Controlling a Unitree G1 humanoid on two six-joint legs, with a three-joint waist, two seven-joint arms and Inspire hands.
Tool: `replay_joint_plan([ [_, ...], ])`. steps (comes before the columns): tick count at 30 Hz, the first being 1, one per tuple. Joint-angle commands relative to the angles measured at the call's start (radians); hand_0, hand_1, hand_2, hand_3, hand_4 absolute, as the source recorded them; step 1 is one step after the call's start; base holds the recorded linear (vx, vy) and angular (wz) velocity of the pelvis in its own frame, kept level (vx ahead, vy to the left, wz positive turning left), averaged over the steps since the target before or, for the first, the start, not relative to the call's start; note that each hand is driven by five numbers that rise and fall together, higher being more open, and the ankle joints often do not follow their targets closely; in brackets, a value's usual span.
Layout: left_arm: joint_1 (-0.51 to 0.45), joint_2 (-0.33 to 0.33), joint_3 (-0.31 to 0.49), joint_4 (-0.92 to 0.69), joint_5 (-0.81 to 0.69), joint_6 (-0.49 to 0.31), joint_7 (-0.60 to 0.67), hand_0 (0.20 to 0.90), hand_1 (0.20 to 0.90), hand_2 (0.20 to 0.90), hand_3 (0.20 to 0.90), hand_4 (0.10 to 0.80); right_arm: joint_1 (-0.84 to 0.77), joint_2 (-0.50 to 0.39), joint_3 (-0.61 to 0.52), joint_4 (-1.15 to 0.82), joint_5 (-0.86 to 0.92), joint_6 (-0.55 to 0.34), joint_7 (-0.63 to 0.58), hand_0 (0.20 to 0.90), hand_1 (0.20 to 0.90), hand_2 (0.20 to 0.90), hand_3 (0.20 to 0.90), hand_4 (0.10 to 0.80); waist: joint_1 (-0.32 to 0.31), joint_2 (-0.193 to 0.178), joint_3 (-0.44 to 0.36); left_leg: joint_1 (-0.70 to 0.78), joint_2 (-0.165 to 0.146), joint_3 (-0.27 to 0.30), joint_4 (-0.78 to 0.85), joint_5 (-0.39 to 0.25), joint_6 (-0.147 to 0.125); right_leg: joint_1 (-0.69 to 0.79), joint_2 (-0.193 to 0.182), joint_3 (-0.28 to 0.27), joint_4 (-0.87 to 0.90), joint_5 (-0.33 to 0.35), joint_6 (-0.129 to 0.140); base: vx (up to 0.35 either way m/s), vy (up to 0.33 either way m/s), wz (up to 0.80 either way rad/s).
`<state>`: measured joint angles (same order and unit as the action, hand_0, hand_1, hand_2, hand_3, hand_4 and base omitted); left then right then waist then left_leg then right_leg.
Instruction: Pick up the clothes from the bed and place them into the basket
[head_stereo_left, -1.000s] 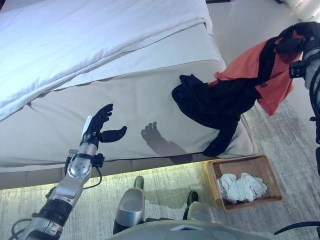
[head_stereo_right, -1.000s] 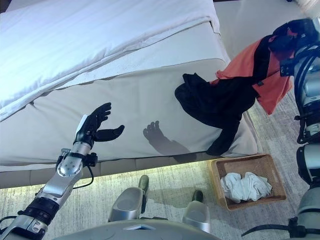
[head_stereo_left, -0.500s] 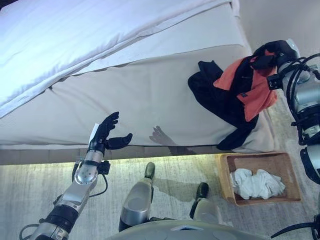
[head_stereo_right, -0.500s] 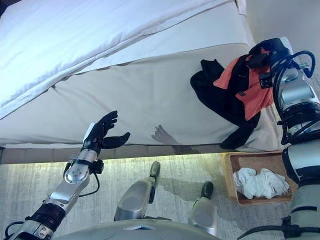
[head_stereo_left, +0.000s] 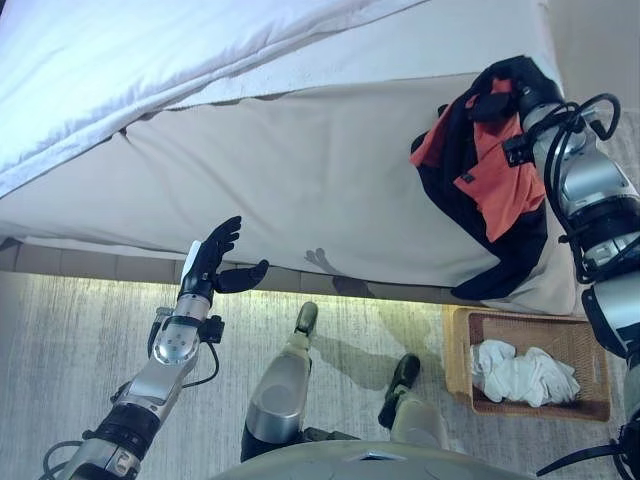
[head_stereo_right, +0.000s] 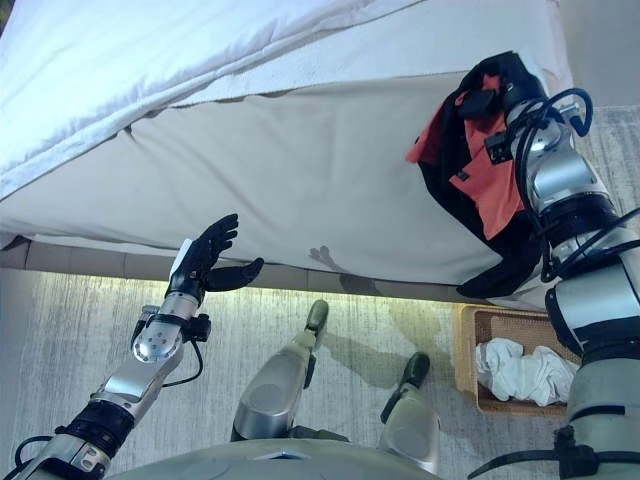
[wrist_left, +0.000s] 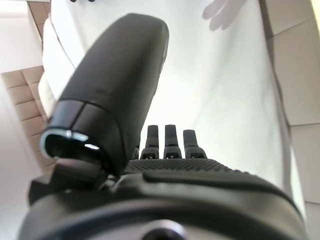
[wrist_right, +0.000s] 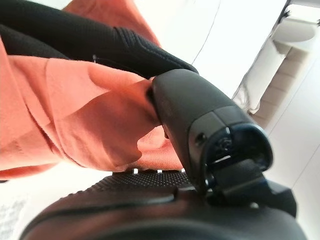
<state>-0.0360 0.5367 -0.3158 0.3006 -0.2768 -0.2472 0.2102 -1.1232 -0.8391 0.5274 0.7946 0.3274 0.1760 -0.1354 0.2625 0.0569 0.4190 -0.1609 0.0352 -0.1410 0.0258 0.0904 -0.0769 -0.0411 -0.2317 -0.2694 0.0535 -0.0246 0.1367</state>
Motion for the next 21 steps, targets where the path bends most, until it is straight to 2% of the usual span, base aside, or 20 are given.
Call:
replay_joint_plan([
  [1, -0.003, 0.056, -0.006, -0.071, -0.017, -0.113, 0.032, 0.9, 0.9, 0.9, 0.9, 0.8, -0.308, -0.046, 0.108, -0.041, -0.027, -0.103, -0.07, 0.9, 0.9, 0.9, 0.9, 0.8, 0.025, -0.006, -0.032, 0.0, 0.036, -0.011, -0.057, 0.007, 0.01, -0.104, -0.02, -0.007, 0.072, 0.06, -0.039, -0.02, 0.002, 0.08],
  [6, 0.004, 0.06, -0.004, -0.07, -0.018, -0.115, 0.037, 0.9, 0.9, 0.9, 0.9, 0.8, -0.302, -0.048, 0.139, -0.119, -0.042, -0.064, -0.01, 0.9, 0.9, 0.9, 0.9, 0.8, 0.02, -0.01, -0.034, 0.0, 0.039, -0.008, -0.065, 0.012, 0.01, -0.108, -0.019, -0.009, 0.071, 0.061, -0.039, 0.014, -0.002, 0.06],
  [12, -0.004, 0.073, -0.008, -0.079, -0.023, -0.113, 0.02, 0.9, 0.9, 0.9, 0.9, 0.8, -0.283, -0.073, 0.145, -0.079, -0.059, -0.056, 0.039, 0.9, 0.9, 0.9, 0.9, 0.8, 0.013, -0.015, -0.037, 0.009, 0.041, 0.002, -0.055, 0.003, 0.011, -0.097, -0.023, -0.01, 0.068, 0.063, -0.036, 0.023, -0.012, 0.01],
  [18, 0.001, 0.086, -0.005, -0.075, -0.029, -0.124, 0.006, 0.9, 0.9, 0.9, 0.9, 0.8, -0.243, -0.115, 0.159, -0.07, 0.004, -0.053, 0.253, 0.9, 0.9, 0.9, 0.9, 0.8, 0.003, -0.021, -0.04, 0.011, 0.046, 0.009, -0.047, 0.0, 0.01, -0.094, -0.024, -0.006, 0.064, 0.066, -0.035, 0.007, -0.022, -0.1],
  [21, -0.001, 0.093, -0.002, -0.077, -0.031, -0.122, 0.0, 0.9, 0.9, 0.9, 0.9, 0.8, -0.225, -0.127, 0.153, -0.059, 0.021, -0.052, 0.322, 0.9, 0.9, 0.9, 0.9, 0.8, 0.001, -0.024, -0.039, 0.013, 0.048, 0.009, -0.043, -0.002, 0.009, -0.091, -0.024, -0.006, 0.066, 0.064, -0.036, 0.015, -0.021, -0.06],
])
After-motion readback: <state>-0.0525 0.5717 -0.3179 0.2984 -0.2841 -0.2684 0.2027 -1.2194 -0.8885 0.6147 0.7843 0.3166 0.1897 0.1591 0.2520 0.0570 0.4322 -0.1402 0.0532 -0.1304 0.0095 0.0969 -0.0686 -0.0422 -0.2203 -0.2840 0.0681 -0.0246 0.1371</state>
